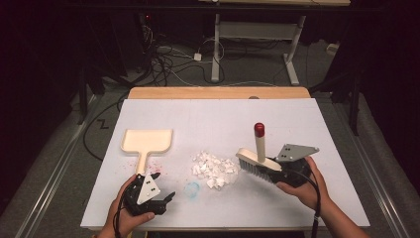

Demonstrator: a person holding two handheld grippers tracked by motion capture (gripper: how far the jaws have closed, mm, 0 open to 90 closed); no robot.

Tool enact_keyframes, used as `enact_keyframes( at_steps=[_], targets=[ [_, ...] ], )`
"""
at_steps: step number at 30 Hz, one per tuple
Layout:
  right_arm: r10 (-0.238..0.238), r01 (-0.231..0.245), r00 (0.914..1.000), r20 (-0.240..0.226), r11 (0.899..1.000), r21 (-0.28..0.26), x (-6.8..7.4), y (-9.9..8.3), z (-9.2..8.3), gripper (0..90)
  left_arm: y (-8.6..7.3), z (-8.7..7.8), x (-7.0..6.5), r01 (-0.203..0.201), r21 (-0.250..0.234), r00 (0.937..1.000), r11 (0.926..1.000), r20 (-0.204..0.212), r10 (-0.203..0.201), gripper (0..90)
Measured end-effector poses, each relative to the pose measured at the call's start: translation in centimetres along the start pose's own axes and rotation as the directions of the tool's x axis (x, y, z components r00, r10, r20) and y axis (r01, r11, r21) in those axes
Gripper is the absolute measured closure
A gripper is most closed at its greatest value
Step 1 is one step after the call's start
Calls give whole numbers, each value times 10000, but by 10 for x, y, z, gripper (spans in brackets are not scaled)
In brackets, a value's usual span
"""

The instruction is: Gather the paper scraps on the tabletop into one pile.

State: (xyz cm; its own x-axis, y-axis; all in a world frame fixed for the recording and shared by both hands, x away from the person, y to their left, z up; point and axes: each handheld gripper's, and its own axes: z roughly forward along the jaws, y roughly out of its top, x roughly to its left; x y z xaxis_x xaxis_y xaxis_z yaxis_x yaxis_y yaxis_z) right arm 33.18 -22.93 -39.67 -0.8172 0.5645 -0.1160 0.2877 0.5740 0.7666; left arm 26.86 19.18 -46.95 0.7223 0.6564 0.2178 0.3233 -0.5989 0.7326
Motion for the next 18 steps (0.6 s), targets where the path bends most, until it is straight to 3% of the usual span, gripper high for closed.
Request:
enact_keyframes(
  at_steps=[6,12,15,18],
  targets=[
    [222,-222,9996,-198,9997,-27,0,-14,-33,679,0,-2,0,54,-80,10000,10000,-69,-54,222],
    [211,-184,9975,-667,9989,421,7,-34,-60,680,1,-1,-1,-34,-19,10000,10000,-6,34,222],
    [347,-288,9953,-899,9974,658,10,-45,-65,679,1,0,-1,-12,-19,10000,10000,15,12,222],
    [426,-320,9908,-1284,9960,838,15,-53,-57,679,2,1,-2,-48,12,10000,10000,21,48,222]
  ],
)
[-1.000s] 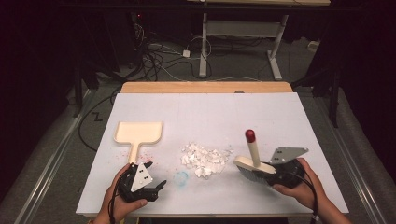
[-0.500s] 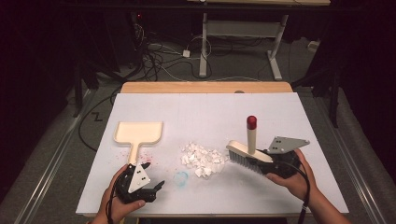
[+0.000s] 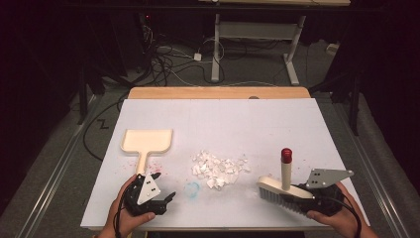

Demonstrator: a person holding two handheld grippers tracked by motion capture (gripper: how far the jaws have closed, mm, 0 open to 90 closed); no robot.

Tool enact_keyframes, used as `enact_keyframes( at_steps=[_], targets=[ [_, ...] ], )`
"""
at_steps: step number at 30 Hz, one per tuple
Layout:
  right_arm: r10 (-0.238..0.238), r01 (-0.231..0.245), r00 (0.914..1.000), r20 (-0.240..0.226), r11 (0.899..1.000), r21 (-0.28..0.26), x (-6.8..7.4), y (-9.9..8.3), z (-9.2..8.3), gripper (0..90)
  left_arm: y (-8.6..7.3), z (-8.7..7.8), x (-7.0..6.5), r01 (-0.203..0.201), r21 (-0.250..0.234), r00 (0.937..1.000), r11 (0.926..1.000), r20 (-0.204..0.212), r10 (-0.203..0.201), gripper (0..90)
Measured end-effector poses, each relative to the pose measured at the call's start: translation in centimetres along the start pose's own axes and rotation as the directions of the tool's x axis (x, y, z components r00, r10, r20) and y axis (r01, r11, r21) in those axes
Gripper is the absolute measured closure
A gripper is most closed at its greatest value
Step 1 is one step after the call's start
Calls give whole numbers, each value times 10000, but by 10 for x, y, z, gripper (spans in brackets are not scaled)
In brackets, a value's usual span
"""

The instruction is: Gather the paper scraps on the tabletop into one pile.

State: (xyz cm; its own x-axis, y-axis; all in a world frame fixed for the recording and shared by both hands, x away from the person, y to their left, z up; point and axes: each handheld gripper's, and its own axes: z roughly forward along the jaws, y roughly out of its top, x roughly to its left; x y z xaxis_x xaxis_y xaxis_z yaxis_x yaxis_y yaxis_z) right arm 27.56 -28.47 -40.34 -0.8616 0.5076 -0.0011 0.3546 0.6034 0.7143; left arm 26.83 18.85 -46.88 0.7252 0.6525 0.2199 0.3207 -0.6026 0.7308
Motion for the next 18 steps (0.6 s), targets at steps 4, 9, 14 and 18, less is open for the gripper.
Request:
enact_keyframes(
  at_steps=[4,9,14,18],
  targets=[
    [-210,209,9996,-179,9998,-60,5,7,21,680,1,1,-1,-101,32,9999,9999,47,101,222],
    [-547,548,9985,21,9978,-378,7,26,43,680,1,3,0,-63,51,9999,10000,104,62,222],
    [-573,628,9967,577,9933,-971,2,43,57,680,0,3,0,-118,70,9999,9999,106,117,222],
    [-130,285,9955,939,9858,-1655,-6,48,54,679,-1,1,1,-27,-8,10000,10000,67,27,222]
  ],
)
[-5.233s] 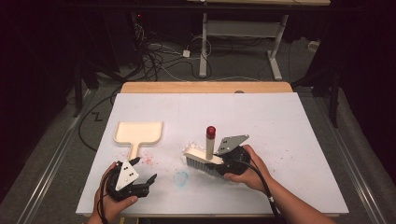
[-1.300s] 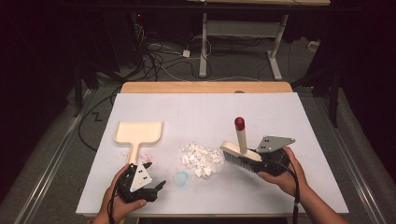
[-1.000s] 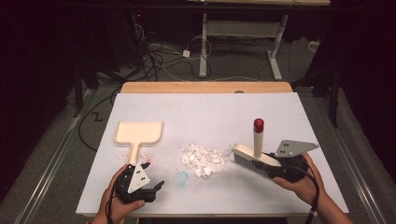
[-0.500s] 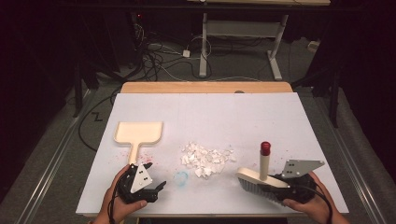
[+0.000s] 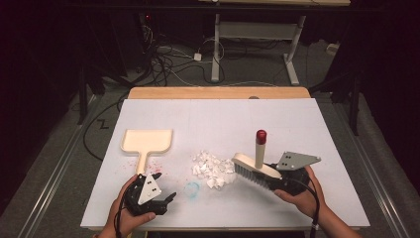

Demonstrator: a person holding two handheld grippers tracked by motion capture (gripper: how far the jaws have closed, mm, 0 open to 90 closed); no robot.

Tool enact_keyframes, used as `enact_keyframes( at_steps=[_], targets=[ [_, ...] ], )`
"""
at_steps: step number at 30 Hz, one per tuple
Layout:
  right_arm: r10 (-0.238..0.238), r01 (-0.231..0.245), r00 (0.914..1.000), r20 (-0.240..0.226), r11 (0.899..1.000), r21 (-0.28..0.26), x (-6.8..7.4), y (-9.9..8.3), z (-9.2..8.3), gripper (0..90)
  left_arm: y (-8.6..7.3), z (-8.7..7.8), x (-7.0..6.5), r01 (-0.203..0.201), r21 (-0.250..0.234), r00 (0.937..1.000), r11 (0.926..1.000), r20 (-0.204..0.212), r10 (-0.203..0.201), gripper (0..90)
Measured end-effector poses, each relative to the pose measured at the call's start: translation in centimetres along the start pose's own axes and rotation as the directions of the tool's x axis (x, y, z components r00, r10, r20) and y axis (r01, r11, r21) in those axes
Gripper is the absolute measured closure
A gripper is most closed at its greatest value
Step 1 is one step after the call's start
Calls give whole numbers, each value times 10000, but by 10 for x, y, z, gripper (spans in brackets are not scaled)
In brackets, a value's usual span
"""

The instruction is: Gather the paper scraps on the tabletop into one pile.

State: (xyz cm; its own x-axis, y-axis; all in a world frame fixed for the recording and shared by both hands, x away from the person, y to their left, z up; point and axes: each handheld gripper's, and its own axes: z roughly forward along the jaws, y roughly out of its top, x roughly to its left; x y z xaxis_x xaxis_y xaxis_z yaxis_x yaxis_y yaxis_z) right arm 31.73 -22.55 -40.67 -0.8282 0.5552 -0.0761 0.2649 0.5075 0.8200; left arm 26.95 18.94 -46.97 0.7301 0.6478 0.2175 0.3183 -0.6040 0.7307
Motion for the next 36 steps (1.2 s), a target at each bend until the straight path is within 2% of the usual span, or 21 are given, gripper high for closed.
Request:
enact_keyframes(
  at_steps=[1,2,4,7,8,9,12,14,15,16,19,20,24,26,28,29,31,32,34,36],
  targets=[
    [138,-136,9998,133,9998,-157,-3,0,-3,680,0,0,0,13,-2,10000,10000,-3,-13,222],
    [244,-226,9985,497,9991,-362,-5,-1,-5,679,0,0,0,16,9,10000,10000,0,-16,222],
    [365,-284,9902,1346,9977,-618,-10,-2,-9,680,0,1,0,-10,42,10000,10000,7,10,222],
    [896,-723,9718,2180,9937,-859,-20,-8,-5,679,2,1,-2,-125,74,9999,9999,10,124,222],
    [1055,-861,9622,2510,9925,-869,-23,-10,-1,679,2,1,-2,-135,66,9999,9999,7,135,222],
    [1034,-831,9516,2896,9932,-817,-25,-12,4,679,2,1,-2,-131,51,9999,9999,5,131,222],
    [998,-813,9250,3666,9945,-656,-32,-18,21,680,3,2,-1,-93,6,10000,10000,8,93,222],
    [1049,-909,9155,3884,9944,-544,-36,-19,32,680,3,2,-1,-98,-9,9999,10000,35,98,222],
    [1115,-987,9078,4043,9937,-525,-37,-20,37,680,3,2,-1,-103,-10,9999,9999,45,103,222],
    [1299,-1168,9038,4078,9915,-571,-37,-21,42,680,3,2,-1,-114,-6,9999,9999,48,114,222],
    [1394,-1238,9012,4104,9902,-647,-29,-15,54,680,2,2,-1,-121,-20,9999,9999,58,121,222],
    [1348,-1198,9057,4019,9908,-621,-26,-14,58,679,2,1,-1,-150,-7,9999,9999,58,150,222],
    [1036,-966,9050,4126,9946,-378,-5,-8,77,676,2,-1,0,-134,-118,9999,9998,9,134,222],
    [1150,-1058,9020,4161,9934,-453,4,-4,84,676,2,-2,0,-124,-152,9999,9998,-3,124,222],
    [1076,-972,9059,4095,9942,-463,11,1,90,676,2,-2,1,-99,-207,10000,9997,-7,98,222],
    [1059,-924,9045,4131,9943,-527,16,3,92,676,2,-2,1,-99,-204,10000,9997,-8,98,222],
    [1197,-1037,9065,4050,9927,-613,25,7,96,676,1,-2,1,-87,-207,10000,9997,2,87,222],
    [1198,-1007,9075,4026,9926,-684,29,9,98,676,2,-2,1,-91,-195,10000,9998,2,92,222],
    [1212,-1010,9178,3780,9922,-729,36,14,103,676,2,-2,1,-134,-173,9999,9998,3,134,222],
    [1316,-1070,9238,3595,9904,-876,43,18,107,677,2,-2,0,-142,-176,9999,9997,0,142,222]
  ],
)
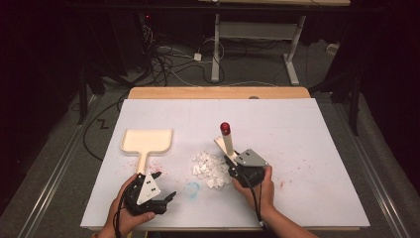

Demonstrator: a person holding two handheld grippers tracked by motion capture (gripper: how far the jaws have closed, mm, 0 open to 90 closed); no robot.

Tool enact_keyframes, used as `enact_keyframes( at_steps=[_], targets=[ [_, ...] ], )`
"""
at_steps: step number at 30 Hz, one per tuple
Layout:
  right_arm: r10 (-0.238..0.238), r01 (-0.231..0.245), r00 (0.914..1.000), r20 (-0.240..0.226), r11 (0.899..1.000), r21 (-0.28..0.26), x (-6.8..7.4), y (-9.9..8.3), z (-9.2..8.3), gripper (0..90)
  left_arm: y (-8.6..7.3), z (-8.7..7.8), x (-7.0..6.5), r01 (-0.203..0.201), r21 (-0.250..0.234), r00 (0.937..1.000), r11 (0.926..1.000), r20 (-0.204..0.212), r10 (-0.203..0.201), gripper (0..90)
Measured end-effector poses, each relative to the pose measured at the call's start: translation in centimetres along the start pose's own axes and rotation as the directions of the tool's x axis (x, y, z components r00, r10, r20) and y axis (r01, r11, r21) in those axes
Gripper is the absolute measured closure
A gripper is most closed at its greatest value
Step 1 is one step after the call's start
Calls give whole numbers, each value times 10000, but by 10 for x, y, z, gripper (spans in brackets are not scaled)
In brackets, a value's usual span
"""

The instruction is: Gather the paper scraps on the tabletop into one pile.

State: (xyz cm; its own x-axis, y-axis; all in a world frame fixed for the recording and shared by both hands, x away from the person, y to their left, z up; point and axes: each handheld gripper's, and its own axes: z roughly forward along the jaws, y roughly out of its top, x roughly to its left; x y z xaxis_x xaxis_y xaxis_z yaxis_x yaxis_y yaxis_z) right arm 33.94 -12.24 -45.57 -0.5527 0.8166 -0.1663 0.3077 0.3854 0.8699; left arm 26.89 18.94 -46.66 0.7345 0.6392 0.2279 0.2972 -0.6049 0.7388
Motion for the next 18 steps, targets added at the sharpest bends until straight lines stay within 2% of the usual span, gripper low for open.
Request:
enact_keyframes(
  at_steps=[3,10,13,15,17,18],
  targets=[
    [-9,5,9994,-337,9999,-121,11,3,3,676,0,0,0,12,0,10000,10000,0,-12,222],
    [-70,43,9972,-748,9994,-357,20,7,7,678,-1,0,0,39,-5,10000,10000,14,-39,222],
    [-86,57,9976,-690,9991,-431,16,9,5,680,-1,0,1,65,13,10000,10000,12,-65,222],
    [75,-120,9985,-543,9966,-821,8,10,-1,680,-1,0,1,103,-20,9999,9999,-1,-103,222],
    [-281,254,9991,-304,9960,-854,0,15,-6,680,-1,0,1,123,2,9999,9999,7,-123,222],
    [-227,203,9994,-257,9960,-873,-5,16,-9,680,-1,0,1,87,41,10000,10000,-8,-87,222]
  ],
)
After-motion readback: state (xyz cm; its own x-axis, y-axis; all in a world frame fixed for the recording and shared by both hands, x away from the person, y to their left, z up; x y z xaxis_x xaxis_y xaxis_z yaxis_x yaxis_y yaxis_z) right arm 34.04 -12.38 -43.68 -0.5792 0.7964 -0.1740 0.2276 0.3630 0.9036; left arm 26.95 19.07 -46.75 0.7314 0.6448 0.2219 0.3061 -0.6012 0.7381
